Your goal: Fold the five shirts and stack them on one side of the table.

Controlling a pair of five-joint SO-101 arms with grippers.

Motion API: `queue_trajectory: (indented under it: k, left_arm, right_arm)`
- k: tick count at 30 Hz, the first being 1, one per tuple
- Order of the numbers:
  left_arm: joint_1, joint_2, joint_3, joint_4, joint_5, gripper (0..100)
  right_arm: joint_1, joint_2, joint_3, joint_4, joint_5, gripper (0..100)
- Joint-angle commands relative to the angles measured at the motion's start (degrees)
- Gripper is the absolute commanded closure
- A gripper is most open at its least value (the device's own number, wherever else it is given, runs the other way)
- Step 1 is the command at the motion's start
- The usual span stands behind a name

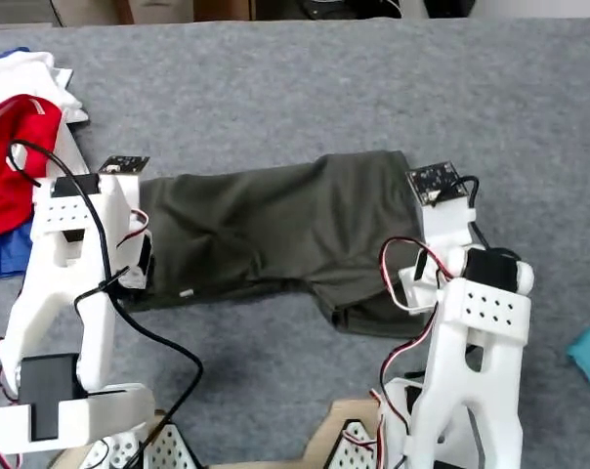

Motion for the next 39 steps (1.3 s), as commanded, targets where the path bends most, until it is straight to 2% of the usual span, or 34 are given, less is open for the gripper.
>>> queue_trajectory:
  k: [1, 3, 8, 12, 15, 18, 21, 24, 28, 31, 36, 39]
  left_arm:
    - [-0.18, -2.51, -0.09, -0.53, 2.02, 82]
    - [-0.26, -2.51, -0.09, -0.44, 2.02, 82]
    - [-1.85, -2.51, -1.85, -0.35, 2.02, 82]
    - [-7.12, -2.51, -9.93, -0.26, 2.37, 84]
    - [-9.85, -2.42, -18.64, 2.37, 2.37, 89]
    - [-10.02, -1.98, -26.02, 5.19, 2.46, 99]
    - [-8.44, -1.98, -29.63, 4.75, 4.13, 98]
    - [-5.98, -1.98, -29.71, 0.79, 10.02, 98]
    - [-0.97, -1.27, -26.73, -5.71, 15.3, 98]
    - [2.81, 1.89, -24.18, -10.46, 18.73, 98]
    - [4.48, 12.62, -22.95, -19.08, 22.77, 98]
    - [3.52, 19.47, -24.97, -20.13, 23.03, 98]
  right_arm:
    - [0.48, -2.15, -1.54, 2.11, 0.53, 75.9]
    - [0.48, -2.15, -2.86, 3.69, 0.53, 72.1]
    - [0.57, -2.15, -6.99, 6.07, 0.53, 74.9]
    - [0.57, -2.15, -13.41, 11.43, 0.18, 84.0]
    - [0.57, -2.15, -19.74, 13.36, 0.18, 98.9]
    - [0.66, -2.15, -24.84, 13.36, 0.0, 97.9]
    - [-1.8, -1.8, -27.74, 10.81, -2.02, 99.2]
    - [-6.29, -1.71, -28.62, 7.82, -4.48, 99.2]
    - [-14.99, 0.13, -26.07, -3.96, -9.93, 99.2]
    - [-20.09, 6.81, -25.63, -11.08, -13.71, 99.4]
    - [-21.58, 23.52, -34.24, -16.53, -17.32, 99.4]
    - [-21.58, 35.03, -42.95, -16.53, -17.41, 99.4]
